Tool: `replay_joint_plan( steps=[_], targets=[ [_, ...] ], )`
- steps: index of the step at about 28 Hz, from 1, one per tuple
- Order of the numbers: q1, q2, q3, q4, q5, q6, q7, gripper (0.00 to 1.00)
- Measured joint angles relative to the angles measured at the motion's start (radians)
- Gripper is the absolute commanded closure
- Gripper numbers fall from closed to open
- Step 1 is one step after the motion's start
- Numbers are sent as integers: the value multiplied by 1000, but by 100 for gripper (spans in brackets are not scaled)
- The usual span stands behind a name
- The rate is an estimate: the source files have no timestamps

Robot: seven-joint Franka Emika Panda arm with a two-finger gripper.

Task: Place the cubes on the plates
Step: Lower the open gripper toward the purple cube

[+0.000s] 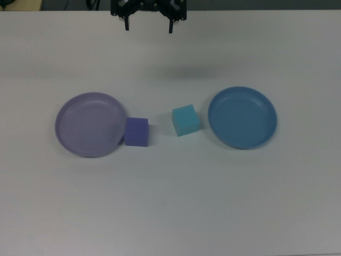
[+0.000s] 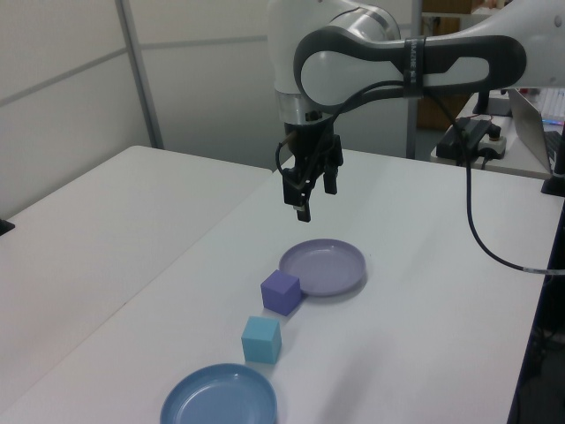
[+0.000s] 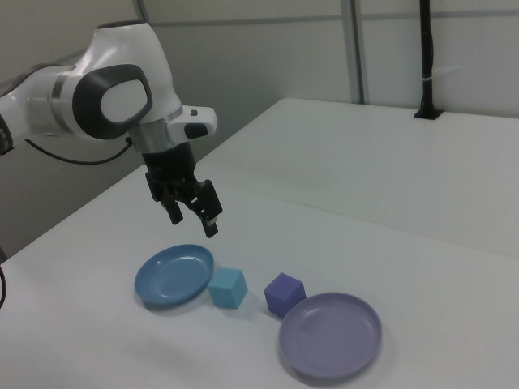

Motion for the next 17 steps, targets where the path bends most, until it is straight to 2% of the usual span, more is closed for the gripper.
replay_joint_plan(
  steps=[4, 11, 17],
  targets=[
    [1, 20, 1, -6, 0, 0, -7, 0],
    [0, 168, -1, -4, 0, 118, -9, 0],
    [-15, 250, -12, 0, -1, 246, -9, 0]
  ],
)
